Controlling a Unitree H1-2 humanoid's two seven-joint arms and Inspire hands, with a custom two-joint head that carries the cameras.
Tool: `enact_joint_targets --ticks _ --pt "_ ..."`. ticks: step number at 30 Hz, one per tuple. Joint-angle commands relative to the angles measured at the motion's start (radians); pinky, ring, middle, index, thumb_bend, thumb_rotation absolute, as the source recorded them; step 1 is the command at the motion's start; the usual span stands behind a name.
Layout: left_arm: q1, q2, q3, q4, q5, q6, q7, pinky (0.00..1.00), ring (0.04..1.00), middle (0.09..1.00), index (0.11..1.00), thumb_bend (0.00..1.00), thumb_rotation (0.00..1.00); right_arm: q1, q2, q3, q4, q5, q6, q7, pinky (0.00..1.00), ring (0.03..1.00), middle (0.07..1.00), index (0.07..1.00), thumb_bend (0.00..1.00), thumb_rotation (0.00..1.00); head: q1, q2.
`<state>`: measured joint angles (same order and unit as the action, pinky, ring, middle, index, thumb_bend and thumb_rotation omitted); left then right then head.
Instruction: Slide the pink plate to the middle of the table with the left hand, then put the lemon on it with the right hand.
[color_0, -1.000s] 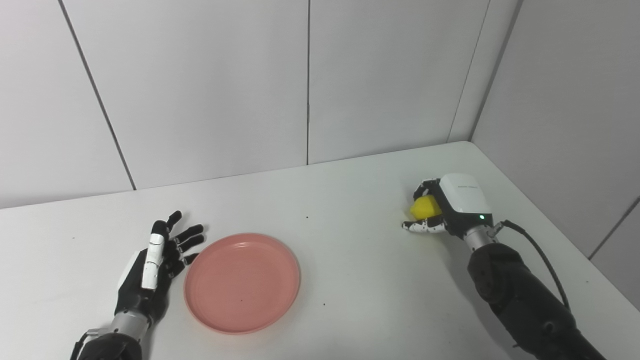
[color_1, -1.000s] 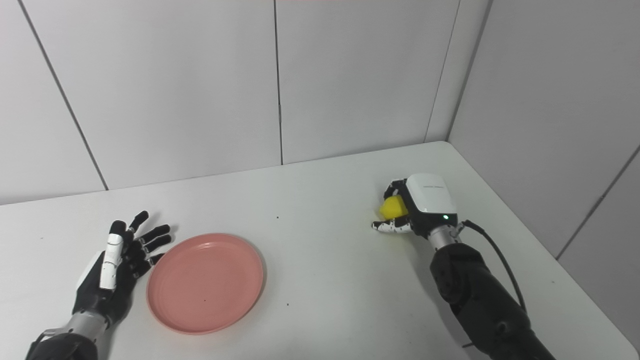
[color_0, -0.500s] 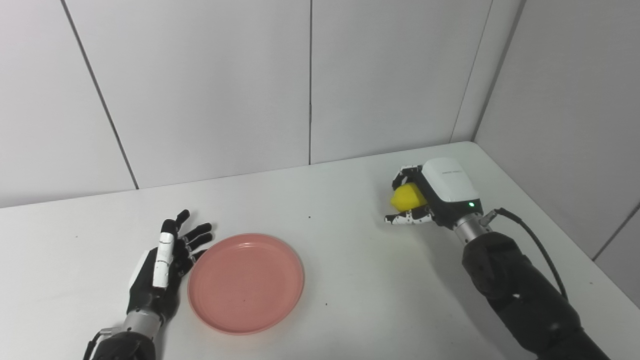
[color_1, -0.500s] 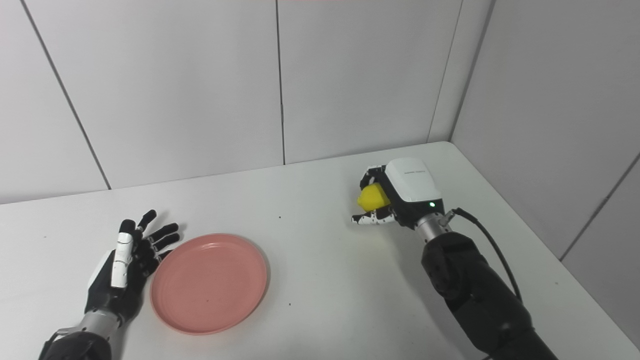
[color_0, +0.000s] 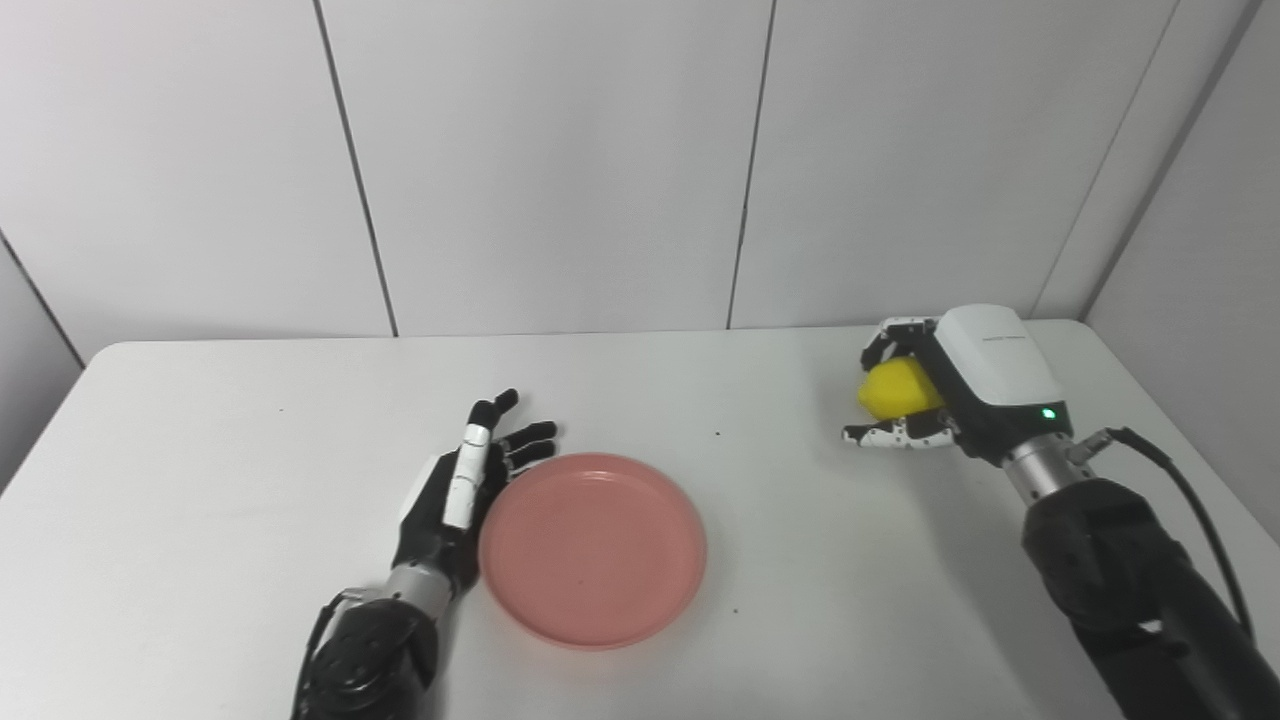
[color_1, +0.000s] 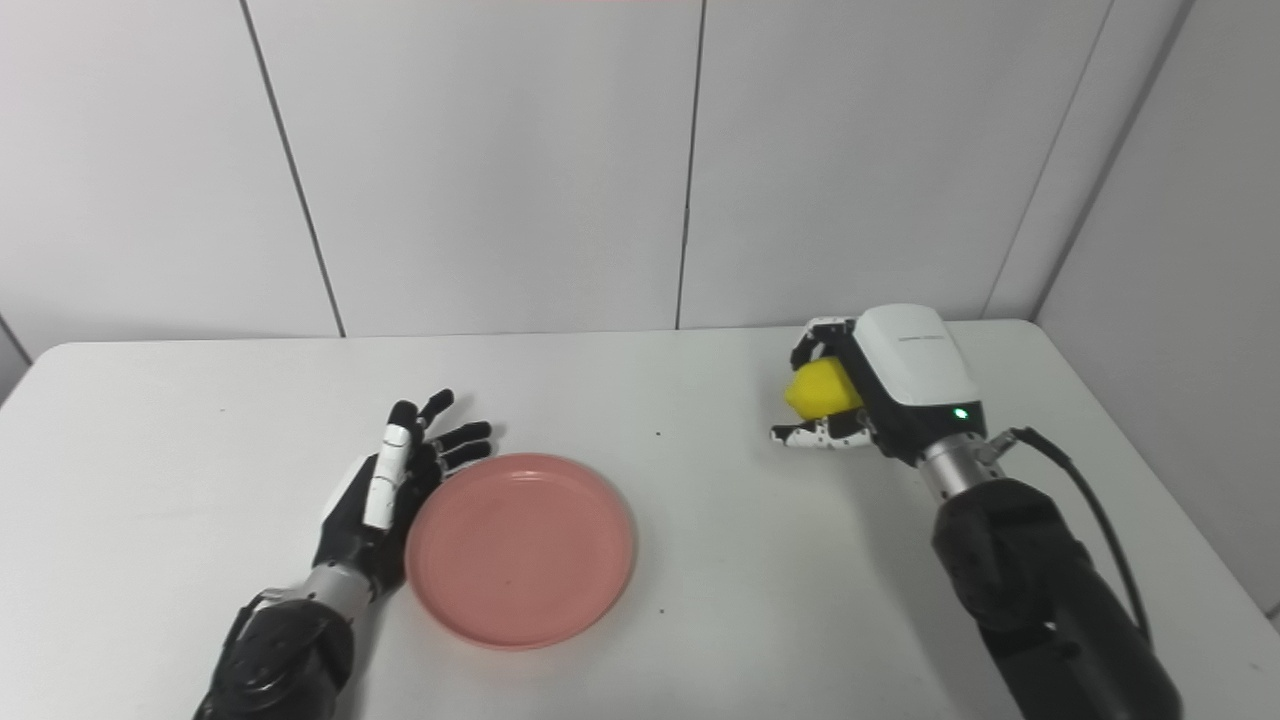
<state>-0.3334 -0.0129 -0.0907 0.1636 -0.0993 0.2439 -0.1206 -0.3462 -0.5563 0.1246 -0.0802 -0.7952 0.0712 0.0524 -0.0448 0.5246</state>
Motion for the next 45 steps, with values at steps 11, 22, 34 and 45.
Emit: enact_joint_targets --ticks 11,22,34,45 --pt "0.010 -0.068 -0.038 0.057 0.072 0.039 0.071 0.82 0.768 0.768 0.922 0.78 1.00 -0.066 -0.020 -0.004 -0.048 0.053 -0.116 0.006 0.17 0.208 0.281 0.473 0.50 0.17 0.127 -0.010" --pt "-0.002 -0.078 -0.040 0.073 0.081 0.033 0.074 0.81 0.769 0.770 0.930 0.74 1.00 -0.130 0.033 0.073 -0.047 0.048 -0.125 0.075 0.16 0.220 0.305 0.477 0.51 0.16 0.148 -0.020" --pt "-0.002 -0.060 -0.026 0.072 0.069 0.036 0.059 0.81 0.774 0.770 0.922 0.76 1.00 -0.196 0.129 0.165 -0.044 0.010 -0.121 0.141 0.18 0.237 0.319 0.477 0.50 0.17 0.072 -0.017" --pt "0.004 -0.047 -0.007 0.057 0.063 0.036 0.037 0.76 0.761 0.772 0.916 0.77 1.00 -0.232 0.190 0.248 0.040 -0.005 -0.133 0.190 0.26 0.332 0.410 0.487 0.50 0.17 0.028 -0.003"
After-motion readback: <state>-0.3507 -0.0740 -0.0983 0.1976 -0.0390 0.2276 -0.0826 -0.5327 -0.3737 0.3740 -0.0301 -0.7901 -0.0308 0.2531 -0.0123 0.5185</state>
